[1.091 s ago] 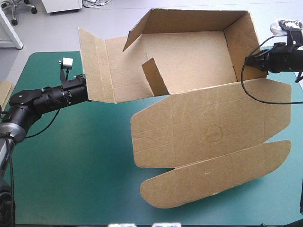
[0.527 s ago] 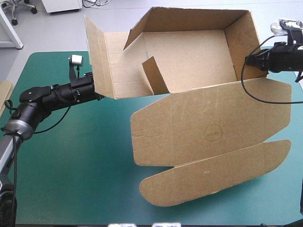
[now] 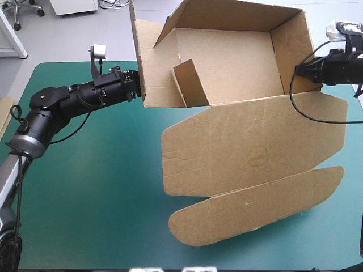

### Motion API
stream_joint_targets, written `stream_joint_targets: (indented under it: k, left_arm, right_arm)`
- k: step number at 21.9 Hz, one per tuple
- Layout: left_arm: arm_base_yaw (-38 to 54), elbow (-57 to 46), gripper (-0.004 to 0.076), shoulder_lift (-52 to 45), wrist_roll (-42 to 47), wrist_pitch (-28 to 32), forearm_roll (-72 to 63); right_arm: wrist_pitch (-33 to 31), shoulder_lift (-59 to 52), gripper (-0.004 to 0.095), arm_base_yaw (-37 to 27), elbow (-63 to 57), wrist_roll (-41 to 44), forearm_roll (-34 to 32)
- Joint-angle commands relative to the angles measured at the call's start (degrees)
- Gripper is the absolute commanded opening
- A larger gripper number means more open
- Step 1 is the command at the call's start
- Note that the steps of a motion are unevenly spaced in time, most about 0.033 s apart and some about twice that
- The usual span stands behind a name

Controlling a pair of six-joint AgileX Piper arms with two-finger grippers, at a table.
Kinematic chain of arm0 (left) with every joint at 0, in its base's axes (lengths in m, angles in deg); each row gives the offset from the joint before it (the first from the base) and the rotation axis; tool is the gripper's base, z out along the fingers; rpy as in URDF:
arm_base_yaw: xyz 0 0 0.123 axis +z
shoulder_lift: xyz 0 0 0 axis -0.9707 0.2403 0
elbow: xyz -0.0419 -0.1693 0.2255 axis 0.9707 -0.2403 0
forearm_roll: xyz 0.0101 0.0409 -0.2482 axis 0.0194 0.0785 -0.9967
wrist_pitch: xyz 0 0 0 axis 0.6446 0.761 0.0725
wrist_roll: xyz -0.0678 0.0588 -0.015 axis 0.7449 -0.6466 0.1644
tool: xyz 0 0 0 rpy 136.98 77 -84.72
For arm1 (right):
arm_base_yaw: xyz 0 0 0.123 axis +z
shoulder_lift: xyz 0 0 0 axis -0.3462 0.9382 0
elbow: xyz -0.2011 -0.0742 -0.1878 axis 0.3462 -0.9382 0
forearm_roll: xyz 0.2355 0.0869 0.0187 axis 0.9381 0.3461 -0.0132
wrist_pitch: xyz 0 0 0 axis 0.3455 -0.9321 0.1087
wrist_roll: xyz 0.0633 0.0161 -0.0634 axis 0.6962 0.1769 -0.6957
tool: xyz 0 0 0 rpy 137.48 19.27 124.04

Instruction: Fold the box

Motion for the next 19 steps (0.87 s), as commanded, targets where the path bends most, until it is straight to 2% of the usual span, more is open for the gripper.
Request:
stream_joint_targets:
  k: [1,8,15,17,19]
  left_arm:
    - [-0.8,2.8,0.0168,-2.0,1.6,-1.3,-5.8]
    - [-0.8,6.3,0.0168,-1.8,5.6,-8.7,-5.8]
    - [-4.1,6.4,0.017,-0.1,5.5,-6.3,-5.8]
    - [-4.8,6.8,0.0214,-0.1,5.5,-4.4,-5.7]
    - [-4.8,8.1,0.0293,-0.1,5.7,-4.2,-5.4]
  right_arm:
    - [2.7,-2.6,-0.0005,-0.4,1.6,-0.1,2.0]
    - [3.5,-2.6,-0.0005,-0.4,1.6,-0.1,2.0]
    - [3.2,-2.6,-0.0005,-0.4,1.6,0.1,2.6]
    - [3.2,-2.6,-0.0005,-0.4,1.6,0.3,2.5]
    - [3.3,-2.6,-0.0005,-0.4,1.6,0.5,2.3]
